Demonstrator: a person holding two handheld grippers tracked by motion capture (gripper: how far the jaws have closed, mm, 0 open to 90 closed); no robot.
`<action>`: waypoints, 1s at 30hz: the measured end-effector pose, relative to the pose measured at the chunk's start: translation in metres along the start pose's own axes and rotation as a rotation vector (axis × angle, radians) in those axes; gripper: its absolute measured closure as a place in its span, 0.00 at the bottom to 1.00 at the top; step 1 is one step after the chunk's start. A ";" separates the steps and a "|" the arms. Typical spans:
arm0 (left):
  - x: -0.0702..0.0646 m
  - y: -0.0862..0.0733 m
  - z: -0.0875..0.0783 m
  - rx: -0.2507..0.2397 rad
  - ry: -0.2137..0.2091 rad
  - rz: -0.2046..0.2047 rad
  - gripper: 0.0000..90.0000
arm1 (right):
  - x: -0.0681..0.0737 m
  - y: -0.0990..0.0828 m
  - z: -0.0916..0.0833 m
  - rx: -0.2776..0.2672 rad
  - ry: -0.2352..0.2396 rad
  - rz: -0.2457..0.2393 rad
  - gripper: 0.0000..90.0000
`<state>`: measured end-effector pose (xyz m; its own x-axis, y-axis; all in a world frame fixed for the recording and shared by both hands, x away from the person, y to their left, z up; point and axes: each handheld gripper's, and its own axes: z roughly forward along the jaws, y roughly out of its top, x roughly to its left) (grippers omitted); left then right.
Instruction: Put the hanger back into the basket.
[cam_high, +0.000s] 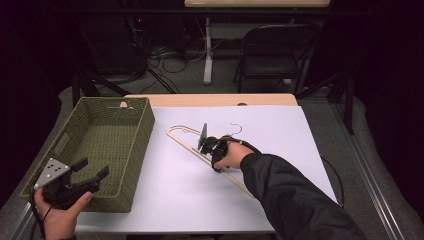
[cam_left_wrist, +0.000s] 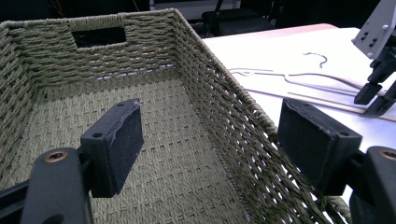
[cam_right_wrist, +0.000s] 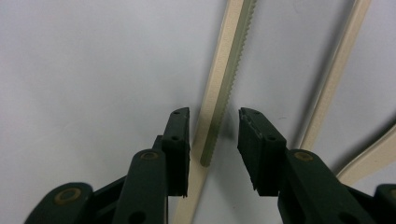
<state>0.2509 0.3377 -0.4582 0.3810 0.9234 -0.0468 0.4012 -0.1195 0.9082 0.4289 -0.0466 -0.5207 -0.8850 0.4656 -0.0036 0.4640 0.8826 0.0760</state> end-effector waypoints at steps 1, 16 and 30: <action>0.000 0.000 0.000 0.000 0.000 0.000 0.25 | 0.000 0.000 0.000 0.005 -0.002 -0.001 0.73; 0.000 -0.001 0.001 0.002 -0.002 0.000 0.25 | 0.001 0.001 0.005 0.018 0.005 -0.007 0.80; 0.001 -0.001 0.000 0.001 -0.002 -0.001 0.25 | -0.002 0.001 0.006 0.037 0.036 0.039 0.85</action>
<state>0.2513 0.3384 -0.4589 0.3818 0.9230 -0.0488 0.4024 -0.1185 0.9078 0.4308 -0.0464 -0.5263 -0.8666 0.4978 0.0343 0.4988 0.8658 0.0385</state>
